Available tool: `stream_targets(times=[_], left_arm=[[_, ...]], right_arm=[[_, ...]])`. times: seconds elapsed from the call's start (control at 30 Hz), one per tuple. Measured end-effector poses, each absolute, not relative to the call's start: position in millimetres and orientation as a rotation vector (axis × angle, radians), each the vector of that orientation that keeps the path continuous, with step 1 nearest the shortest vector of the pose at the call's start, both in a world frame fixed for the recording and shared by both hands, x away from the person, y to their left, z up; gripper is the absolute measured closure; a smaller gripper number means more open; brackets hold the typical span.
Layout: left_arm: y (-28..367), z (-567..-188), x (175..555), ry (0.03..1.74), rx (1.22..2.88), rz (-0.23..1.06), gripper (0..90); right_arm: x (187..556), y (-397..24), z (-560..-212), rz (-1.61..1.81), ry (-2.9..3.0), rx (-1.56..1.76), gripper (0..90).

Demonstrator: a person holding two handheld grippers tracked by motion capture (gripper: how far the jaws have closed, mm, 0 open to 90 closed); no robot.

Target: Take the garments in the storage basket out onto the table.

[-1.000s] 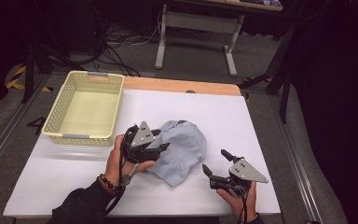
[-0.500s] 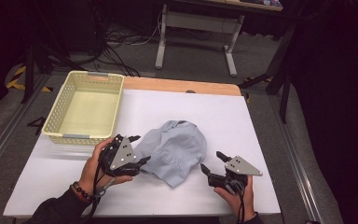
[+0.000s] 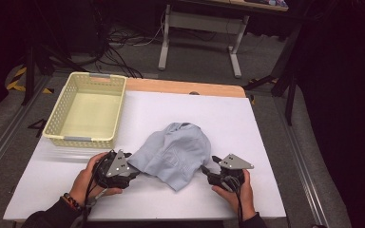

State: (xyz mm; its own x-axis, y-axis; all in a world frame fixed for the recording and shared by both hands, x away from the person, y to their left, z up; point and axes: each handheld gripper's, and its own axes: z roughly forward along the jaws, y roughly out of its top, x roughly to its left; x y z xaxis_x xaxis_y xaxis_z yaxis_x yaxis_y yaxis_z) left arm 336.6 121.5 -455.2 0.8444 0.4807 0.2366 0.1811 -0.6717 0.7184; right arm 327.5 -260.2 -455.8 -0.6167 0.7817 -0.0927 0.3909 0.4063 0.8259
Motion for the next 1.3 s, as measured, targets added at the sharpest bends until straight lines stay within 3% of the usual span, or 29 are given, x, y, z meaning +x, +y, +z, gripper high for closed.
stream_targets(times=[0.07, 0.33, 0.37, 0.53, 0.97, 1.1, 1.3], left_arm=[[123.1, -458.2, 340.1, 0.481, 2.288, 0.496, 42.7], [120.5, -469.8, 351.0, 0.544, 2.305, 0.413, 58.9], [120.8, -470.3, 352.6, 0.545, 2.299, 0.390, 68.0], [121.4, -468.8, 352.2, 0.553, 2.293, 0.394, 84.6], [126.3, -434.2, 324.8, 0.493, 2.154, 0.636, 88.3], [124.6, -431.3, 315.6, 0.456, 2.179, 0.663, 88.3], [122.4, -436.8, 303.4, 0.431, 2.220, 0.600, 88.3]], right_arm=[[330.2, -258.2, -458.0, 1.091, 2.210, 0.991, 48.3], [334.3, -250.8, -460.6, 1.024, 2.260, 0.902, 69.1], [334.4, -252.7, -459.9, 1.042, 2.255, 0.897, 76.6], [331.8, -259.6, -454.8, 1.069, 2.223, 0.894, 85.1], [332.0, -293.8, -408.8, 1.130, 1.978, 0.911, 87.1], [338.1, -299.6, -405.6, 1.153, 1.948, 0.953, 87.1], [342.2, -296.5, -420.1, 1.110, 1.995, 1.000, 86.4]])
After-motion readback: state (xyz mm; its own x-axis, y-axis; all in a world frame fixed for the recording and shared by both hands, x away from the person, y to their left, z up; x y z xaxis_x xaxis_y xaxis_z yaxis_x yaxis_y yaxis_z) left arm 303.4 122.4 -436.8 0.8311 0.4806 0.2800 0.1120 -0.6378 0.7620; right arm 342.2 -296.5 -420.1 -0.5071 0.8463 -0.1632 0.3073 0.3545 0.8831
